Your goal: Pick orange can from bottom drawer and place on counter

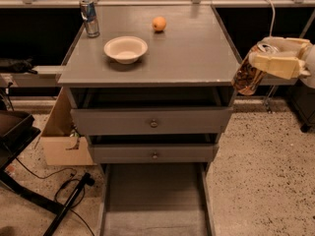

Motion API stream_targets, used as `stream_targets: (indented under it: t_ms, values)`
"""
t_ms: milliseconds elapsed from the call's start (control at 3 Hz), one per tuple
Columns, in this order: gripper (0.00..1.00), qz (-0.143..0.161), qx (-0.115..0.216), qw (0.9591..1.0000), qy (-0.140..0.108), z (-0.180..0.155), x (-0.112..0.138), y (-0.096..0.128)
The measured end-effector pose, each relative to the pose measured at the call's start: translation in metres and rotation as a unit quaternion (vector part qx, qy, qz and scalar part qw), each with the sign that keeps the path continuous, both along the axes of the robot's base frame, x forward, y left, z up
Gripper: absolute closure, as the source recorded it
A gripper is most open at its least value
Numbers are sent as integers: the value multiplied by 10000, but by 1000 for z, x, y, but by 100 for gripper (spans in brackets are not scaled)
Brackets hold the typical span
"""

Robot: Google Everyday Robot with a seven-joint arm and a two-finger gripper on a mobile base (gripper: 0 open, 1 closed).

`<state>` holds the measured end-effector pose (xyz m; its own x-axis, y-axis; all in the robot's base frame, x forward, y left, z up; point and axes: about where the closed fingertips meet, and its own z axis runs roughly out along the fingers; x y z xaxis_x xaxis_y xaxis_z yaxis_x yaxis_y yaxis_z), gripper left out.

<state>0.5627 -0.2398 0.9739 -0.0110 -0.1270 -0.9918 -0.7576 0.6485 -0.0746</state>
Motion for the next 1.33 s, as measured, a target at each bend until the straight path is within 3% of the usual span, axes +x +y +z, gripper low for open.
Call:
stream_targets:
  t_ms: [333, 667, 1000, 1333]
  values:
    - [100, 5, -8, 10000, -2, -1, -1, 0]
    - [100, 55, -117, 9997, -227, 26, 20, 15]
    - [100, 77, -292, 9973, -667, 89, 76, 44]
    - [100, 113, -391, 9954, -867, 122, 113, 64]
